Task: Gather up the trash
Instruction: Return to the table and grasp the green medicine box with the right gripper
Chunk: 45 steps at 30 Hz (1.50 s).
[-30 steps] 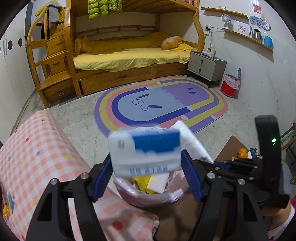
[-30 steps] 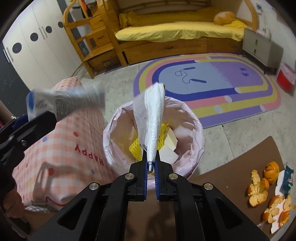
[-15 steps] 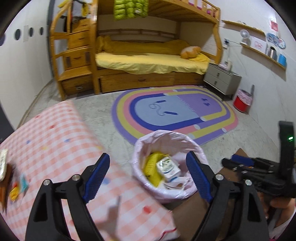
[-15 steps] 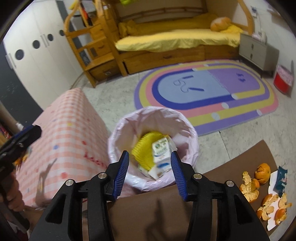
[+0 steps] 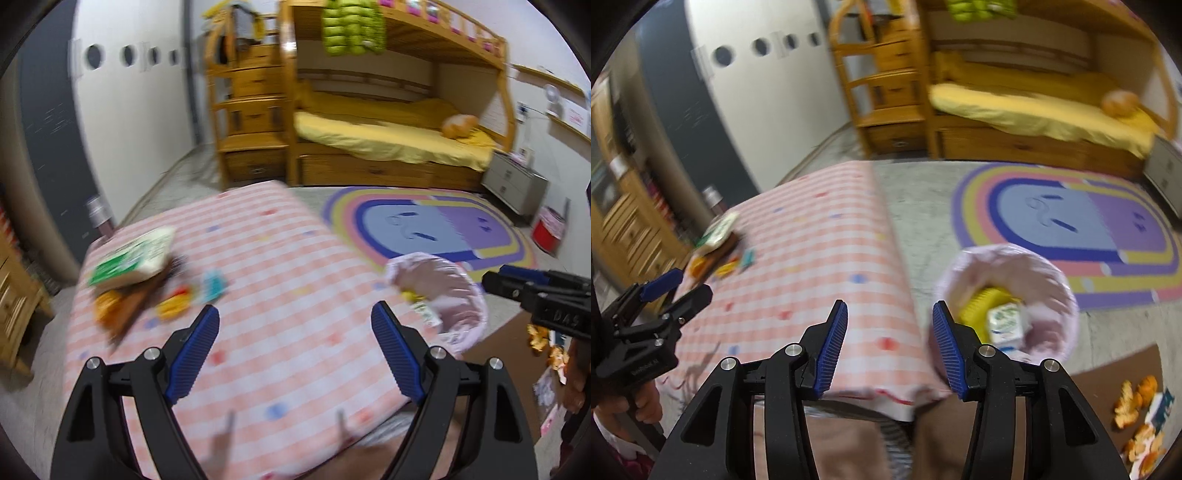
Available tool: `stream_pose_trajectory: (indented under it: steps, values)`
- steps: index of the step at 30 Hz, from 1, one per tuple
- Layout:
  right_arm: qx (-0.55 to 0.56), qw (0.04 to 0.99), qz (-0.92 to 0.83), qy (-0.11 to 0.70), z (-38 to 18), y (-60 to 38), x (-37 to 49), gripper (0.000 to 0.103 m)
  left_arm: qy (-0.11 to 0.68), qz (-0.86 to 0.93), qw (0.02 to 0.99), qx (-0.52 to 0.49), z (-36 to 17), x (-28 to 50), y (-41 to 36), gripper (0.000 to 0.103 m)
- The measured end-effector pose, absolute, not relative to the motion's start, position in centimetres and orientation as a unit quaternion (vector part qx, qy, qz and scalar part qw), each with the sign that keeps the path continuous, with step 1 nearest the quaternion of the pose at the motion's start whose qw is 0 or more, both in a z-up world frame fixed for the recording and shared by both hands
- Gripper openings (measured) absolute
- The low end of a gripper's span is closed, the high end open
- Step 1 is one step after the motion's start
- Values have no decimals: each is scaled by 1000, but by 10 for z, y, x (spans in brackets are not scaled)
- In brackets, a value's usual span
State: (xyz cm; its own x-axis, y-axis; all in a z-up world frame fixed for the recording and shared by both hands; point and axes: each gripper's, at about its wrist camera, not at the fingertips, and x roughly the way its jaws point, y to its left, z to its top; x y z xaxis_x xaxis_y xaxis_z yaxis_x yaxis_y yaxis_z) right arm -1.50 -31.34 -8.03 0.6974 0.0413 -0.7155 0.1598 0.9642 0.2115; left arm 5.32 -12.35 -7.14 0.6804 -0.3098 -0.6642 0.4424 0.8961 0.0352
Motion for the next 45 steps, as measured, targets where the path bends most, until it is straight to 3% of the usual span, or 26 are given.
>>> stream_pose_trajectory:
  steps: [12,16,24,28,29,31,33,39,45]
  values:
    - [50,911,54,406,-77,-204,36,51,368,-37,928,36,-87,83,27,82]
    - [19,912,79,403,-72,-174,66,68,366,-11,930,33,-89,97,60,82]
    - [-41,908,133,395,-73,-100,151,68,381,15,924,25,-99,136,102,82]
    - [-57,908,138,392,-77,-79,198,74,382,18,923,27,-100,152,106,82]
    - [-56,906,142,395,-78,-75,210,72,383,17,923,27,-100,157,107,82]
    - [-46,903,144,403,-80,-70,231,45,383,18,923,28,-101,163,108,82]
    - [-48,901,139,408,-83,-65,248,33,386,18,922,30,-103,170,108,82]
    - [-48,884,125,449,-99,-65,288,32,395,21,918,26,-109,185,110,82]
    - [-48,867,160,469,-94,-78,251,34,401,13,916,20,-112,192,114,82]
